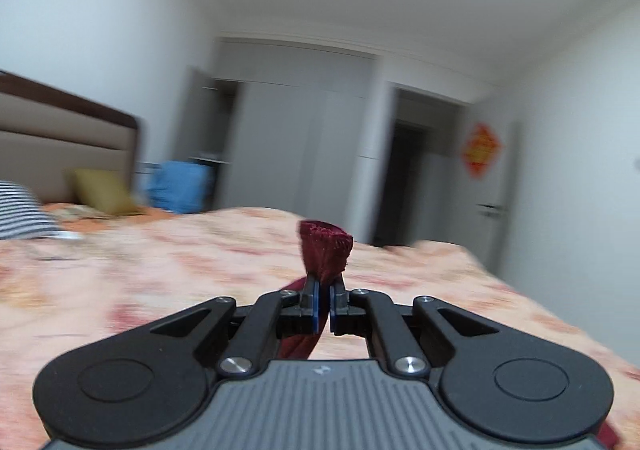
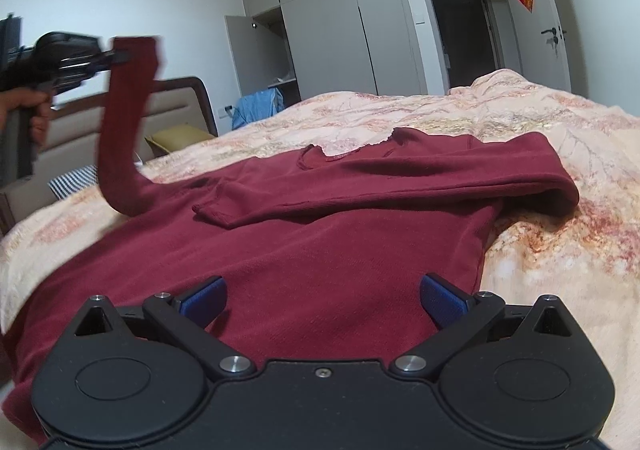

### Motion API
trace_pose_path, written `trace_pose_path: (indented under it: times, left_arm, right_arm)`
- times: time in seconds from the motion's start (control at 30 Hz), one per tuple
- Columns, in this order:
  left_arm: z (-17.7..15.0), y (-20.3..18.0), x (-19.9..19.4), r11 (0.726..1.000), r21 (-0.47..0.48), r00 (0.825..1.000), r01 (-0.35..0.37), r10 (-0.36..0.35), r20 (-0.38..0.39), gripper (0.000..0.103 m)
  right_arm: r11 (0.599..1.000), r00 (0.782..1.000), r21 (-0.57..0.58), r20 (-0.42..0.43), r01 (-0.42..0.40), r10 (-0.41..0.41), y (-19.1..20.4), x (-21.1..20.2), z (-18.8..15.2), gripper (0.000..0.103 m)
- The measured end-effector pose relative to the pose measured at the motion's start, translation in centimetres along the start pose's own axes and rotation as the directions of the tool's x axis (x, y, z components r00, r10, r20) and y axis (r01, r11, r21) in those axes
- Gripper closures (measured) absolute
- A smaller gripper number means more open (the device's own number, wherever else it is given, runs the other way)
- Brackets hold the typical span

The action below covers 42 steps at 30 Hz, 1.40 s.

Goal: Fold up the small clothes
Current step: 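Grasp the other sleeve with the left tool and fold it across the body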

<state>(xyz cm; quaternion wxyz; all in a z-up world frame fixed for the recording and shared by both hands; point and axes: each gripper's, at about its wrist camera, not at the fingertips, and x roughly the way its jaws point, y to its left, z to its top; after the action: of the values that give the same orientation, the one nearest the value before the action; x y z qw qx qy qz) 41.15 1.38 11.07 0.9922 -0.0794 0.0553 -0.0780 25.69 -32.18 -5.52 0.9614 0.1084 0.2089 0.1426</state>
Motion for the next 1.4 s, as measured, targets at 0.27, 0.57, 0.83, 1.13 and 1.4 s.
trace_pose_path:
  times: [0.27,0.57,0.83,1.13,1.4]
  left_arm:
    - [-6.6,-9.6,4.9,0.973,-0.012,0.947,0.232,-0.228,-0.226,0.098]
    - [-14.4,-9.7,7.2,0.946,-0.126,0.84,0.298,-0.323,-0.436,0.098]
    - [-14.1,-8.7,4.9,0.949,-0.13,0.82,0.288,-0.315,-0.479,0.048]
    - [-13.1,-5.2,1.5,0.979,-0.018,0.862,0.201,-0.186,-0.472,0.015]
    - [-13.9,1.6,-0.2,0.962,0.246,0.855,-0.12,0.226,-0.467,0.014]
  right_arm:
    - [0.996,0.998,0.072,0.023,-0.061,0.059,-1.2,-0.5,-0.2,0.0]
    - [0.989,0.994,0.114,0.049,-0.098,0.093,-1.7,-1.2,-0.6,0.0]
    - [0.988,0.994,0.116,0.052,-0.099,0.093,-1.8,-1.4,-0.6,0.0]
    - [0.989,0.994,0.115,0.052,-0.097,0.092,-1.9,-1.3,-0.5,0.0]
    - [0.992,0.997,0.099,0.047,-0.073,0.068,-1.2,-1.3,-0.2,0.0]
